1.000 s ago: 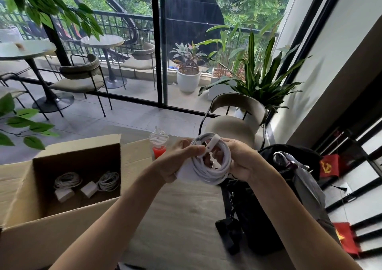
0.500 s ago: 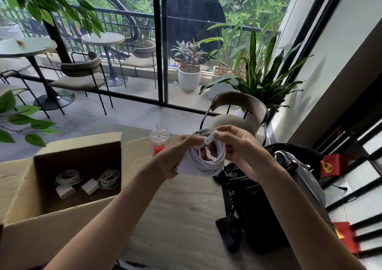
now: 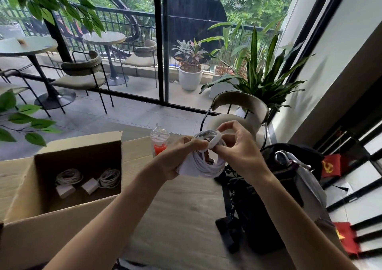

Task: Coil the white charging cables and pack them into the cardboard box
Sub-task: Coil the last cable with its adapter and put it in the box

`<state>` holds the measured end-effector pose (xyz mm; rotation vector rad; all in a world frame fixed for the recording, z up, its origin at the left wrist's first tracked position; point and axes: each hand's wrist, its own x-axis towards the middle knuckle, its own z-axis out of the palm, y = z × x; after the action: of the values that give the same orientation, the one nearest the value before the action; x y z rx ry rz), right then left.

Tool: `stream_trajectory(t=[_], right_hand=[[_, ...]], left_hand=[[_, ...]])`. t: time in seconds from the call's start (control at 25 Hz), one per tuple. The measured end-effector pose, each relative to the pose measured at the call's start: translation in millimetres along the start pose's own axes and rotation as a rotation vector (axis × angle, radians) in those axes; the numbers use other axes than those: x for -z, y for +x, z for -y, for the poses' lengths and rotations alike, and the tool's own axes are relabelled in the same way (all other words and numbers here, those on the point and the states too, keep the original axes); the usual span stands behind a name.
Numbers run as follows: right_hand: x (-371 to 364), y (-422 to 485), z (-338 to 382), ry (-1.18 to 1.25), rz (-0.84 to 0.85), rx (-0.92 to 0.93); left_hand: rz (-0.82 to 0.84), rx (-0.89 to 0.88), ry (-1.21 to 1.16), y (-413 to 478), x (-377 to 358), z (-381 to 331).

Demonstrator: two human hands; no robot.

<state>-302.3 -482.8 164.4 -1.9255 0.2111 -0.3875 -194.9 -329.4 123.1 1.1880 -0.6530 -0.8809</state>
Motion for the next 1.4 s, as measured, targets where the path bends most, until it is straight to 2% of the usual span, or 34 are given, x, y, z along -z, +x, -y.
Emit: stream_trajectory(t=[0.12,0.2,0.4,0.6,0.72,0.88,1.04,1.12,1.2,1.4], right_hand=[[-6,-1,-1,-0.28,-0.202,0.218],[-8,-1,-3,-0.412,-0.252,0.322],[-15,-2,-10,-0.446,-0.323,0.322],[-21,-7,-11,-0.232,-0.243,0.347],[-21,-7,-9,-0.318,-0.207,0.413],[-17,-5,-3,-0.438,-0.125,0.516],[-12,-1,-3,-0.615,-0.016,0.434],[-11,-2,-6,-0.605,-0.003,0.407],[-11,-3,-11,-0.529,-0.004,0.359],[-16,0,-23,-0.214,-0.036,0.201]], left_hand=[[-0.044,0.041,-0.048,2,-3,0],[-0.053,0.054,-0.106,4,-5,1],[0.018,0.037,-0.328,8,-7,11],[0.068,-0.014,-0.422,6,-6,19],[0.141,-0.078,-0.429,7,-6,17],[0.125,-0.06,-0.51,4,-9,15],[0.049,-0.01,-0.456,6,-13,17],[-0.034,0.007,-0.38,6,-14,20],[-0.087,0.024,-0.33,7,-14,24],[-0.069,0.015,-0.307,9,-8,24]])
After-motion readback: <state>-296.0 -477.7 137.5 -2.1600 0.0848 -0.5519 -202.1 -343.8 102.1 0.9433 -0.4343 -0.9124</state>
